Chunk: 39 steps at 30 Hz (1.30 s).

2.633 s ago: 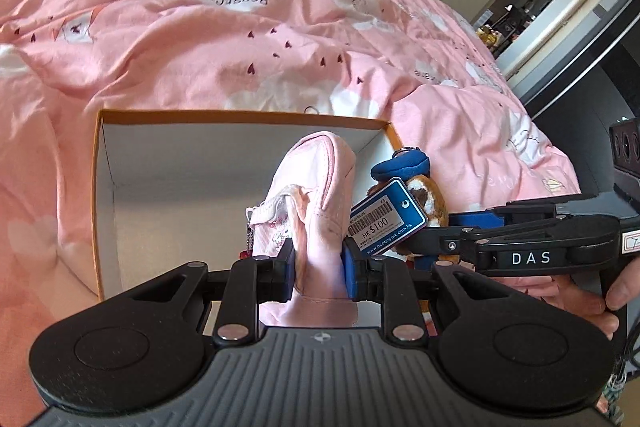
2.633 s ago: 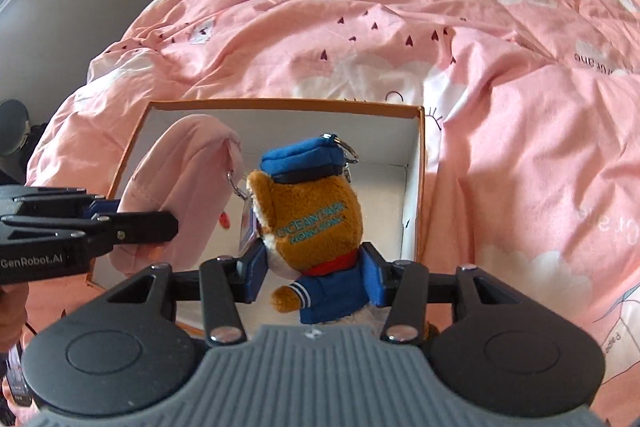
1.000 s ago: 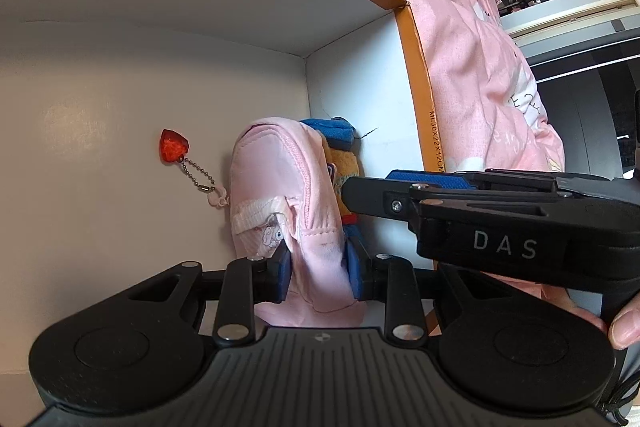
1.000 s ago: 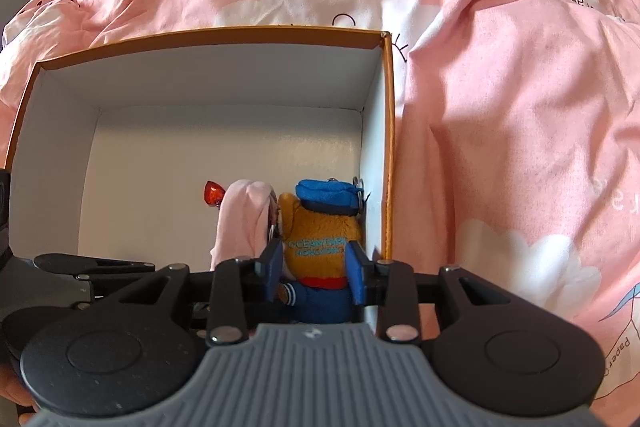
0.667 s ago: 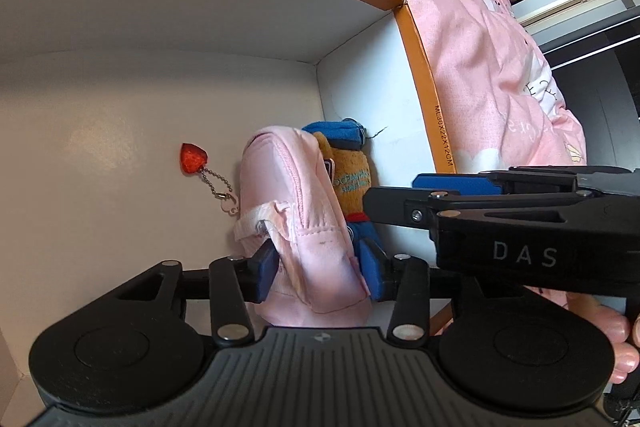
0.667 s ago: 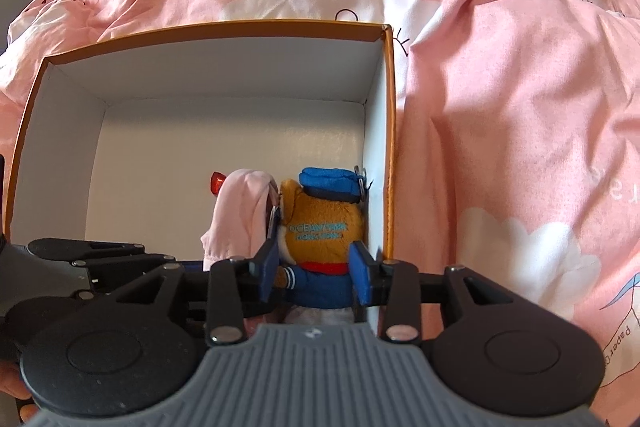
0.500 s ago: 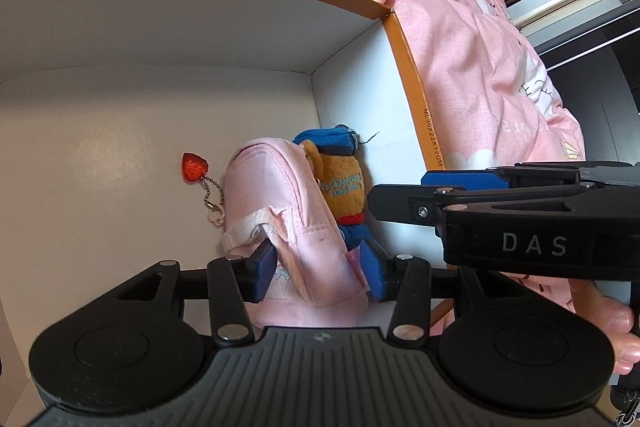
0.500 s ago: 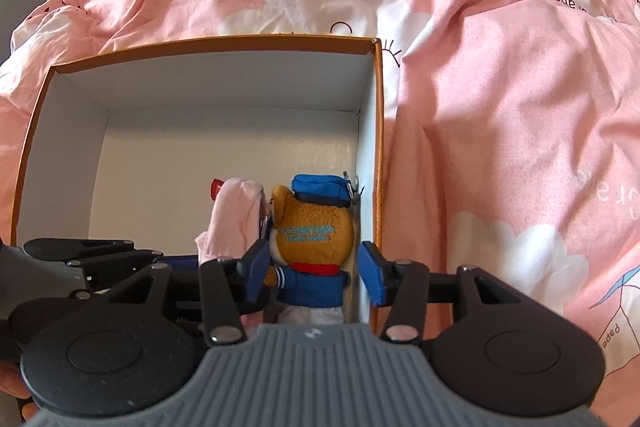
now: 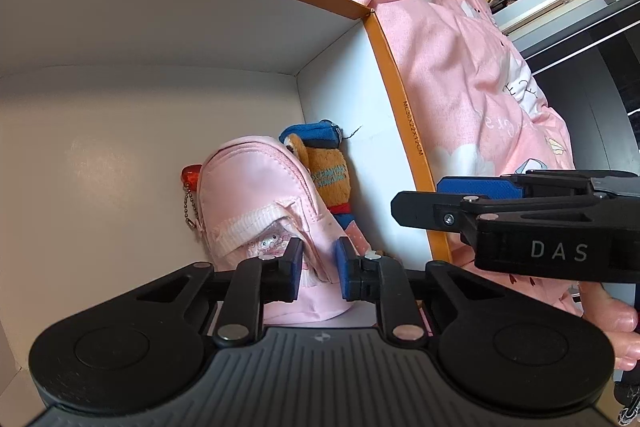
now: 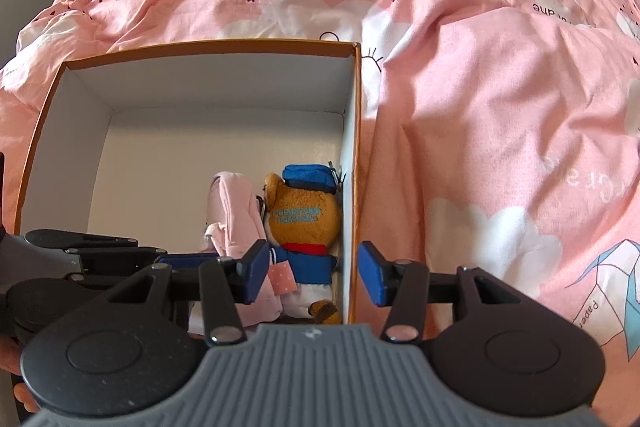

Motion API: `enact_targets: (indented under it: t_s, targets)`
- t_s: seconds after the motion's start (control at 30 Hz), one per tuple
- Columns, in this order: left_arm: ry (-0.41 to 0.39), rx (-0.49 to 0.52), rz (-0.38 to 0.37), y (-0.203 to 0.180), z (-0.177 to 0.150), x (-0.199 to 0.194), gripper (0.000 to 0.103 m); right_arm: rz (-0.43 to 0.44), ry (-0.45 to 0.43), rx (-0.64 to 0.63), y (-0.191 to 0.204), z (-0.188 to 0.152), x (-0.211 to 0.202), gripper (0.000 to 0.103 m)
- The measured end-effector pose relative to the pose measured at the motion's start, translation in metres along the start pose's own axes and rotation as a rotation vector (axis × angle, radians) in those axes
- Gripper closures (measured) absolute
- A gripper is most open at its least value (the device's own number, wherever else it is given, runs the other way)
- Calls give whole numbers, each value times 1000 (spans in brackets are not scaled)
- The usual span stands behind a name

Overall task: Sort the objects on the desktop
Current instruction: 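Lower and release backpack in box with left tool while right tool releases bear, then grasp crocheted bunny with left tool while right tool grasps pink pompom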

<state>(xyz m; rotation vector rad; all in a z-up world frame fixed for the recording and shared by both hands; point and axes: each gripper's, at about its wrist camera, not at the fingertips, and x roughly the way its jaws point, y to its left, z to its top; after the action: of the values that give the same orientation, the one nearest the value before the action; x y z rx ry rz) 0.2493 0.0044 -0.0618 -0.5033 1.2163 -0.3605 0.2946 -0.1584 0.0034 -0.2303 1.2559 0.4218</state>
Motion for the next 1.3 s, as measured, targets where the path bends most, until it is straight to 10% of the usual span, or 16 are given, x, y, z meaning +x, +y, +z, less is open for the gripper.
enact_targets:
  t_s: [0.57,0.8,1.07,1.3]
  targets:
    - [-114,159,65,-21,-22,-73,78,104,-149,-27,-6,-37,-39,51]
    - [-193,283,81,-32,-58,-121,77,213,-229,-87,5,-81,-51,32]
    - [-175,390,298,-23,-95,-126,77,274,-207,-233,40,-130,-34,32]
    - [-130,434,331,-7,-117,-133,77,229,-167,-305,57,-146,-16,32]
